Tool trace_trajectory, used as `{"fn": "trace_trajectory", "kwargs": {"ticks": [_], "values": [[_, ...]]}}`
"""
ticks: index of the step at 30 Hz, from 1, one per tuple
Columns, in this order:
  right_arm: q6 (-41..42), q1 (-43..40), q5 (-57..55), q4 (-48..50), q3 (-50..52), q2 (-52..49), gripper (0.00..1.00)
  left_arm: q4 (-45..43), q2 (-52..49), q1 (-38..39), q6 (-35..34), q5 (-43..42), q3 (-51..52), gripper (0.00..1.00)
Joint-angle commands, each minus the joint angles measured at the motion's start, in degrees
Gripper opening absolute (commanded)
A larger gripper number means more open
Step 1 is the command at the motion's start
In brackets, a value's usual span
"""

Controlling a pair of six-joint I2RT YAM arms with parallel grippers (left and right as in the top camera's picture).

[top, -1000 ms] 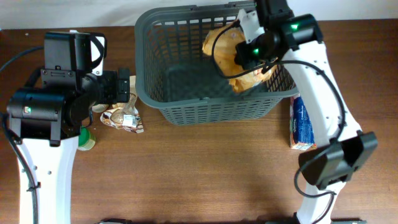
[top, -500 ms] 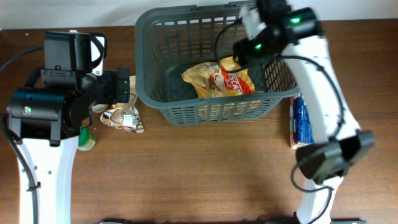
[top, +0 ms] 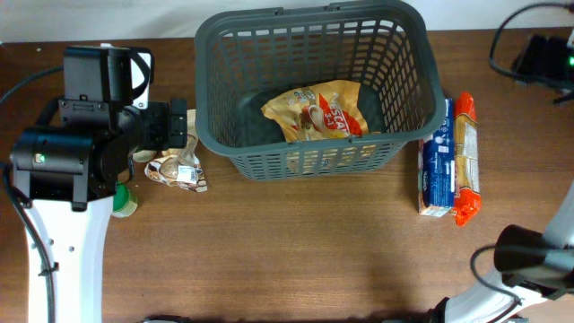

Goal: Pack container
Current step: 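Lift the orange bag into the basket and open the right gripper, then grasp the orange-red biscuit pack with the right gripper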

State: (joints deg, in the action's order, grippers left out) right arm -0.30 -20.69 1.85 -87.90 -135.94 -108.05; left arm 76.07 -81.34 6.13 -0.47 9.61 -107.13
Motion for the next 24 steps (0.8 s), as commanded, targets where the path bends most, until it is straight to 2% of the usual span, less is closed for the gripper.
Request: {"fn": "trace_trajectory", "kwargs": {"ticks": [1, 3, 6, 11, 18, 21, 24], "values": [[-0.72, -1.57, 1.60, 1.27, 10.84, -1.90, 0.87, 0.04, -0.24, -0.28, -0.15, -0.39, 0.22, 0.99], [-1.84, -1.46, 2.21, 4.33, 19.65, -1.95, 0.87, 0.04, -0.24, -0.28, -0.15, -0.39, 0.22, 0.99], [-2.45, -1.73, 2.45, 13.94, 33.88, -1.95, 0.87, 0.04, -0.24, -0.28, -0.15, -0.39, 0.22, 0.99], [-2.45, -2.23, 2.64, 27.52, 48.30, -1.95, 0.90, 0.04, -0.24, -0.28, -0.15, -0.39, 0.22, 0.99], [-2.40, -2.21, 5.92, 39.10, 59.10, -1.97, 0.90, 0.04, -0.24, -0.28, -0.15, -0.39, 0.22, 0.99], [-2.40, -2.23, 5.49, 43.25, 62.62, -1.99, 0.86, 0.04, -0.24, -0.28, -0.15, -0.39, 0.22, 0.99], [-2.49, -2.27, 5.88, 43.34, 63.25, -1.79, 0.85, 0.04, -0.24, -0.28, -0.15, -0.39, 0.22, 0.99]]}}
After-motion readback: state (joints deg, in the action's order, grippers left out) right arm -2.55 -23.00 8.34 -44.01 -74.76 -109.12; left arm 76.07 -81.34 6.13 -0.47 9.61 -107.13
